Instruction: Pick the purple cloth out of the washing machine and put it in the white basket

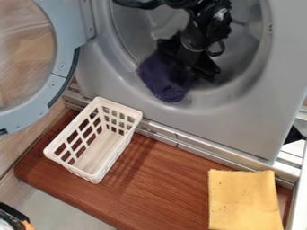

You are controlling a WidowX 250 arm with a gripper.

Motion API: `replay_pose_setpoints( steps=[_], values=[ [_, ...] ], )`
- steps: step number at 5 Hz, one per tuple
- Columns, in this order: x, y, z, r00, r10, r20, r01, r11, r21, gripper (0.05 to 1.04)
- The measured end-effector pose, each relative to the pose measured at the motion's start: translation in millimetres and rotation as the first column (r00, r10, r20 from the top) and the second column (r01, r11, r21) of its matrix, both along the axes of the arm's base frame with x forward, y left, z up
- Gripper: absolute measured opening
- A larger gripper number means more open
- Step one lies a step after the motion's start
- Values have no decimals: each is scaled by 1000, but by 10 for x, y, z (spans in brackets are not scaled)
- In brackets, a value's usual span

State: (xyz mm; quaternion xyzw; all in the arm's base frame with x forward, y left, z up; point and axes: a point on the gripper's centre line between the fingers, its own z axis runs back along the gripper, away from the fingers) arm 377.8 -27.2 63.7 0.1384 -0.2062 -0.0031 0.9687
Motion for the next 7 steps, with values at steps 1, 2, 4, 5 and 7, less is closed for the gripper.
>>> replay_pose_setpoints(
  steps=[1, 2, 4, 5, 7],
  values=[
    [-233, -184, 475, 995, -9, 104, 13, 999, -34, 59],
    [-582, -227, 714, 992, 38, 118, -30, 997, -70, 58],
    [-1175, 210, 397, 967, 252, -33, -254, 955, -151, 58],
    [-1288, 553, 170, 944, 320, -77, -329, 928, -177, 58],
    [-1306, 987, -304, 935, 330, -128, -351, 913, -209, 58]
  ],
)
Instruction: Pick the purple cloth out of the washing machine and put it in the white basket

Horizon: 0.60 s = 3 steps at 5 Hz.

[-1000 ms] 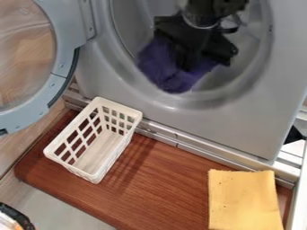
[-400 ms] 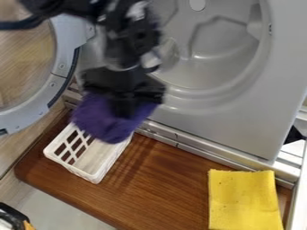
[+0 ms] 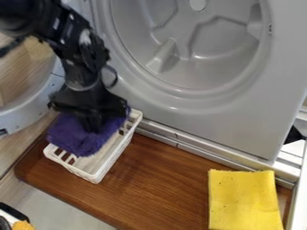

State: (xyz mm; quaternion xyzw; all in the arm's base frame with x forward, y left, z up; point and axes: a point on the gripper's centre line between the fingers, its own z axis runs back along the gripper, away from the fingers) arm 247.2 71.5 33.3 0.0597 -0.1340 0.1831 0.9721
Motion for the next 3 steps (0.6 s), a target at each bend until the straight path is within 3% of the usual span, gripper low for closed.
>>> replay_pose_setpoints(
  steps=[1, 2, 3],
  values=[
    [105, 24, -60, 1000, -24, 10, 24, 1000, -1, 79],
    [220, -27, -40, 998, -65, 20, 65, 998, -6, 238],
    [237, -70, -30, 997, -76, 13, 76, 997, -8, 512]
  ],
)
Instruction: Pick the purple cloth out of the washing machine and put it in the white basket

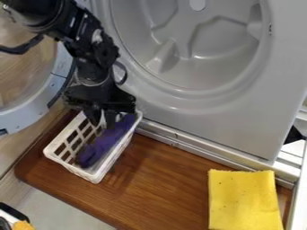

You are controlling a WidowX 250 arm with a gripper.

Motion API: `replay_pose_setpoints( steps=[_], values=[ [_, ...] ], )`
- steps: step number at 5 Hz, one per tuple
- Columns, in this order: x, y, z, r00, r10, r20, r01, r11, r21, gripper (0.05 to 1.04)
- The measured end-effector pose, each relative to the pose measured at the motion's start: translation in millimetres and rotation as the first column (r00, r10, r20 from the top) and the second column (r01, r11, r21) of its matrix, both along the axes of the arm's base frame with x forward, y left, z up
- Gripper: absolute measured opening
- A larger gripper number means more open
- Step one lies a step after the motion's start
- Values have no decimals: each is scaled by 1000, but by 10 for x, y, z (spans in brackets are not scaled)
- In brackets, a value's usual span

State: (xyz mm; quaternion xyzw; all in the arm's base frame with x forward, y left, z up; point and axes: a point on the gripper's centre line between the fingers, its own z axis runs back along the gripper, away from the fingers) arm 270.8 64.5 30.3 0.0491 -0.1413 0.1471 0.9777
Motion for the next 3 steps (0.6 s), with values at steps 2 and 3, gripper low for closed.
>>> replay_pose_setpoints(
  steps=[2, 3],
  values=[
    [-39, -259, 222, 999, -42, 3, 42, 998, -53, 1010],
    [-33, -485, 271, 996, -88, 21, 90, 991, -104, 1007]
  ],
)
